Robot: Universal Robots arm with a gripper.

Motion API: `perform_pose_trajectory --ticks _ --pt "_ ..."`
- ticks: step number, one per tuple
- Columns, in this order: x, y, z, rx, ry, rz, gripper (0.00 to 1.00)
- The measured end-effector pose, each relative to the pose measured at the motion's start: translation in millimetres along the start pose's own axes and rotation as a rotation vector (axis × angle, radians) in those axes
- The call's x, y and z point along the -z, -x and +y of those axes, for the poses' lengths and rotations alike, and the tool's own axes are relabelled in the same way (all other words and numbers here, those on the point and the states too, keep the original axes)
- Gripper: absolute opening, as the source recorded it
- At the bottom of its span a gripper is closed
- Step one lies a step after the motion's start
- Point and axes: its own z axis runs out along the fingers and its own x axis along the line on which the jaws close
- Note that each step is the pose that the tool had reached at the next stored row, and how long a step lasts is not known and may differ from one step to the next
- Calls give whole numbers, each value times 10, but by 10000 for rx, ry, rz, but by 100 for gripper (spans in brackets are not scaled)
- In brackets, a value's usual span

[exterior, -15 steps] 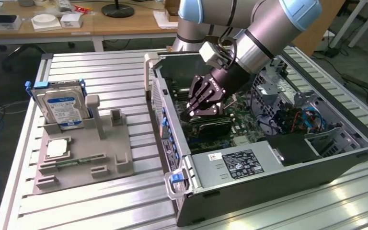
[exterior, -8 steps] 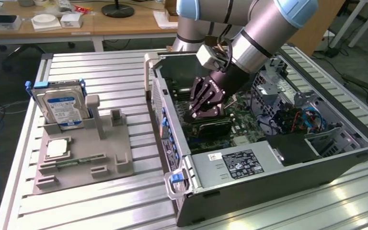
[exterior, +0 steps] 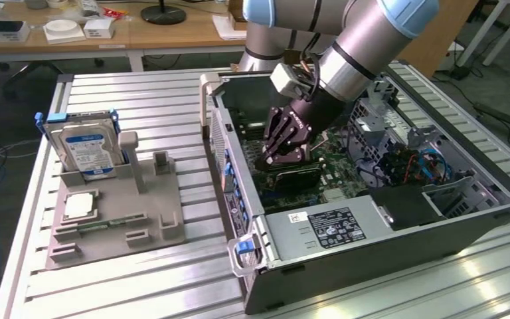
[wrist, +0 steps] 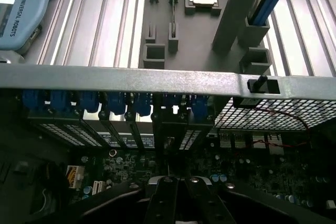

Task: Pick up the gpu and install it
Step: 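Press down on the gpu until it lock into place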

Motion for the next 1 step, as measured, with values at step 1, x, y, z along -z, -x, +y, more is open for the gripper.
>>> perform_pose_trajectory --ticks 1 --pt "0 0 0 2 0 -3 10"
